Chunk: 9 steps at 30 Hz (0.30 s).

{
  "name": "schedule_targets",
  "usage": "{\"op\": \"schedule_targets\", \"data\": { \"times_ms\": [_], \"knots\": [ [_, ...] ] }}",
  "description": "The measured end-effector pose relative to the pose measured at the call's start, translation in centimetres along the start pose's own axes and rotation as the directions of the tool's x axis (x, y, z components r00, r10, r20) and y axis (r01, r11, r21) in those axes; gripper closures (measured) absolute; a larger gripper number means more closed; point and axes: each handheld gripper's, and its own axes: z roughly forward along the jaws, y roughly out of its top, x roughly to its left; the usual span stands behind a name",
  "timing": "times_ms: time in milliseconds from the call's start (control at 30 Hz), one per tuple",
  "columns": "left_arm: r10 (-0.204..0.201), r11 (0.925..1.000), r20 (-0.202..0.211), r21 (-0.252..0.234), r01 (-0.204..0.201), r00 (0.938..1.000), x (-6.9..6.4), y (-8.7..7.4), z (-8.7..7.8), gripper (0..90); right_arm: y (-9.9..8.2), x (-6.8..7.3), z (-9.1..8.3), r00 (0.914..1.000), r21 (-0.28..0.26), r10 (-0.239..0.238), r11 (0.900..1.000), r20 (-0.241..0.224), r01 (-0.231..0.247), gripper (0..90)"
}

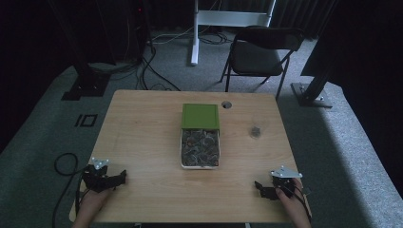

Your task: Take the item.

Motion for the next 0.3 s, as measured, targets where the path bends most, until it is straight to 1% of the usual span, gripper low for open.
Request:
{"op": "schedule_targets", "data": {
  "times_ms": [167, 300],
  "knots": [
    [-0.036, 0.9993, -0.037, 0.003, 0.036, 0.9987, -0.11, 0.22, 0.18, 0.5, 0.00, 0.02, 0.01, 1.0000, 0.002, 0.000, 1.0000, -0.001, 0.000, 13.4],
    [-0.081, 0.9967, -0.075, -0.004, 0.081, 0.9938, -0.22, 0.20, 0.18, 0.5, 0.01, 0.02, 0.02, 1.0000, 0.002, 0.000, 1.0000, -0.002, 0.000, 13.2]
  ]
}}
